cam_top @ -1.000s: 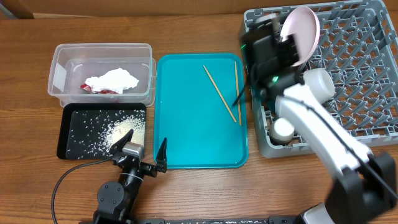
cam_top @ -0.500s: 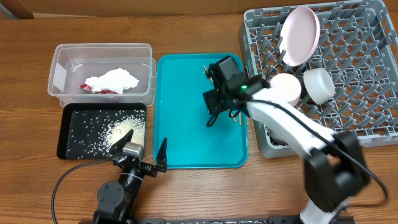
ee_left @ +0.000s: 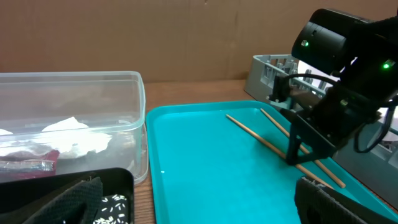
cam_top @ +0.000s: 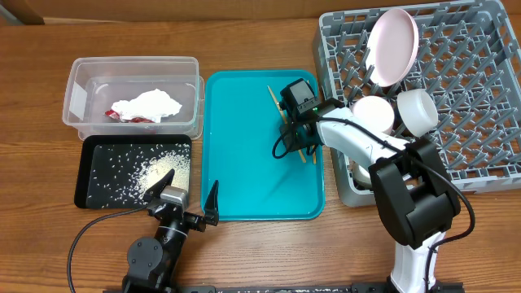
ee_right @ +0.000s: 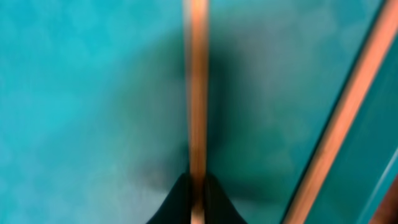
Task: Sort waste into correct bins and load items into the dishwasher
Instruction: 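Move right gripper to the teal tray and grasp a chopstick, then carry the chopstick to the rack and drop it in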
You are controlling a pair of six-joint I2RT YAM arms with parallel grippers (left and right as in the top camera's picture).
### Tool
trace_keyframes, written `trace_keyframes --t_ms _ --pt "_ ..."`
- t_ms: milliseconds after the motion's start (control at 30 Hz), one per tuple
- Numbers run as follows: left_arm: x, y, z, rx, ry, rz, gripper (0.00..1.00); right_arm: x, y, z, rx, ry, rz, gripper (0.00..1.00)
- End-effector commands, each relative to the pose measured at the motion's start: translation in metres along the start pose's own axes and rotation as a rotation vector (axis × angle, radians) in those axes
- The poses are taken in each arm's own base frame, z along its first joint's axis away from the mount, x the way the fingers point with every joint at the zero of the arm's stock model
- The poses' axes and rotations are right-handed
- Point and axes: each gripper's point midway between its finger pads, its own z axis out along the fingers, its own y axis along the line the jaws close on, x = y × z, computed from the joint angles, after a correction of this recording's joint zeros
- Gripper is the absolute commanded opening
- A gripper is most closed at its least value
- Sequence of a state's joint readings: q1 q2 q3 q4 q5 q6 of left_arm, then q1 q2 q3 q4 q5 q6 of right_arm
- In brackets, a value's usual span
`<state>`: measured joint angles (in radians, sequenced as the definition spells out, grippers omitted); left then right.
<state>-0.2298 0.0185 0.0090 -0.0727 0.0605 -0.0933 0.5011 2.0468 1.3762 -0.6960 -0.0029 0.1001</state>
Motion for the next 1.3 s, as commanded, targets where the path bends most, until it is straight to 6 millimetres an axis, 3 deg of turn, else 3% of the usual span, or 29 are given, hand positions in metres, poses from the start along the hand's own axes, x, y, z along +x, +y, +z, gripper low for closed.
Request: trace_keyframes --t_ms 0,133,300,367,467,567,733,1000,1133,1267 --pt "0.001 -0.002 0.000 0.008 0.000 0.012 1.00 0.019 0.011 -0.003 -0.032 0.088 0.017 0.04" --pt "0.001 -0.002 0.000 0.008 0.000 0.012 1.00 0.006 0.023 -0.046 -0.090 0.045 0.026 0.04" --pt "0.001 -0.002 0.000 0.008 0.000 0.012 1.00 -0.022 0.028 -0.123 -0.135 -0.134 0.044 0.04" --pt "0.001 -0.002 0.000 0.008 0.000 0.012 1.00 -0.036 0.005 -0.177 -0.090 -0.286 0.124 0.04" --pt "0.001 -0.002 0.000 0.008 0.000 0.012 1.00 -0.042 -0.027 -0.202 -0.002 -0.367 0.196 0.04" --pt "0.001 -0.002 0.000 0.008 0.000 0.012 1.00 -0.043 -0.051 -0.206 0.048 -0.384 0.230 0.04" --pt "0.001 -0.002 0.000 0.008 0.000 0.012 1.00 -0.052 -0.081 -0.197 0.092 -0.394 0.238 0.04" --pt "0.001 -0.002 0.000 0.008 0.000 0.012 1.00 -0.055 -0.103 -0.163 0.153 -0.329 0.198 0.04" --pt "0.001 -0.002 0.000 0.008 0.000 0.012 1.00 -0.059 -0.120 -0.156 0.251 -0.336 0.202 0.04" --pt "0.001 -0.002 0.000 0.008 0.000 0.012 1.00 -0.071 -0.122 -0.150 0.260 -0.363 0.159 0.04"
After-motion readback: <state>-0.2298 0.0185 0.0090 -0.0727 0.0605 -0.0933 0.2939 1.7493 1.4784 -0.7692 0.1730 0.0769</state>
